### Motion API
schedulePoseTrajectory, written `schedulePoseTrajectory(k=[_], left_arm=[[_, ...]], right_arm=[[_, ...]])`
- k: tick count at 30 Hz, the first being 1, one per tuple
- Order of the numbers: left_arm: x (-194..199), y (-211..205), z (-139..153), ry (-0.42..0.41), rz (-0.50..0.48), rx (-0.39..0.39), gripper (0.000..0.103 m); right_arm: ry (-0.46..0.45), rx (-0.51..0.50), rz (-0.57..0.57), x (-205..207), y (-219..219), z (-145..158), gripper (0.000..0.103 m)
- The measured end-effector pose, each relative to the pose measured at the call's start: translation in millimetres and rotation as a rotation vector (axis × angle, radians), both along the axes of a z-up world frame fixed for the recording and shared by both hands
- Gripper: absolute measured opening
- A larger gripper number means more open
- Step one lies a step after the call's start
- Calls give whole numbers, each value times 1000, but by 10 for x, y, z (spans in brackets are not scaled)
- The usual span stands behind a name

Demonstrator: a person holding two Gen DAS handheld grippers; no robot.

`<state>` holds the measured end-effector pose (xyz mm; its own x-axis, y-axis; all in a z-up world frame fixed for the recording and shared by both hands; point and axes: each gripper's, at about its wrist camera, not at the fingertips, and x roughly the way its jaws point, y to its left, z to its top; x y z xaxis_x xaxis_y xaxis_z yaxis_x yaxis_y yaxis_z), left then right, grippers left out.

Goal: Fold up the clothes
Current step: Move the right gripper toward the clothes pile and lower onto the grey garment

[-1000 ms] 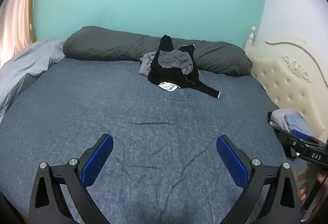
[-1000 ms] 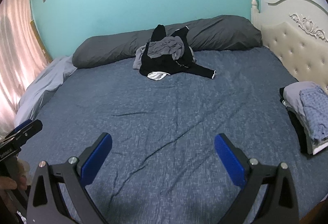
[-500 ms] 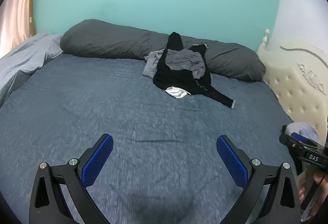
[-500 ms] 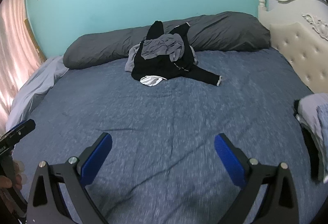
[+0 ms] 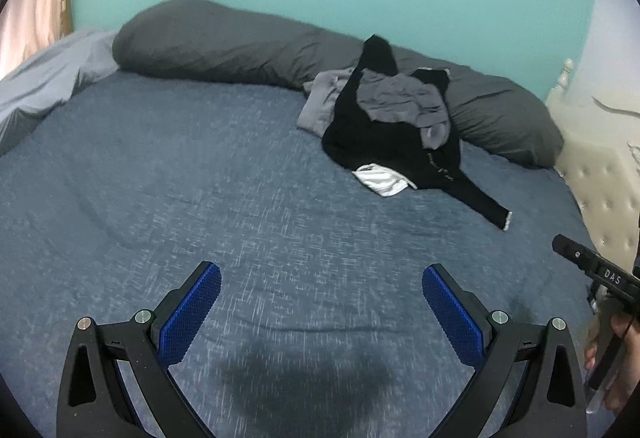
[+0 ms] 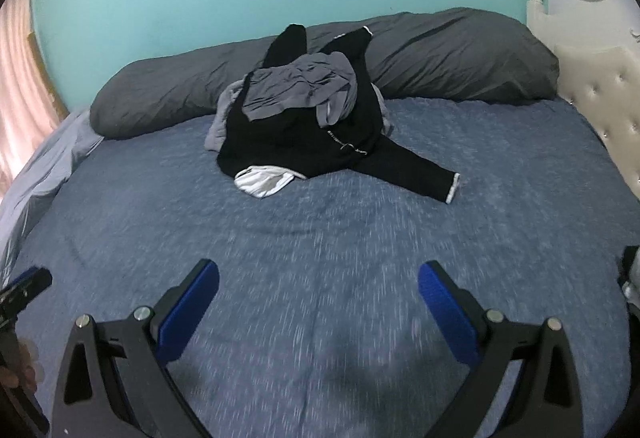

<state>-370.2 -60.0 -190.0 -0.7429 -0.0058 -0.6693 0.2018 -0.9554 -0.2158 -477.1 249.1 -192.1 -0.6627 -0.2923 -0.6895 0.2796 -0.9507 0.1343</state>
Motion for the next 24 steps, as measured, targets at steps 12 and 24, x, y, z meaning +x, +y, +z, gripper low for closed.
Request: schedulePoseTrajectory(k=[12, 24], left_arm=[[-714, -271, -132, -44, 58, 28, 103], [-1426, -609, -378, -105, 102, 46, 103]], right_arm=[[-24, -23, 10, -1031, -307, -162, 95], [-54, -17, -14, -2176, -519, -448, 89]])
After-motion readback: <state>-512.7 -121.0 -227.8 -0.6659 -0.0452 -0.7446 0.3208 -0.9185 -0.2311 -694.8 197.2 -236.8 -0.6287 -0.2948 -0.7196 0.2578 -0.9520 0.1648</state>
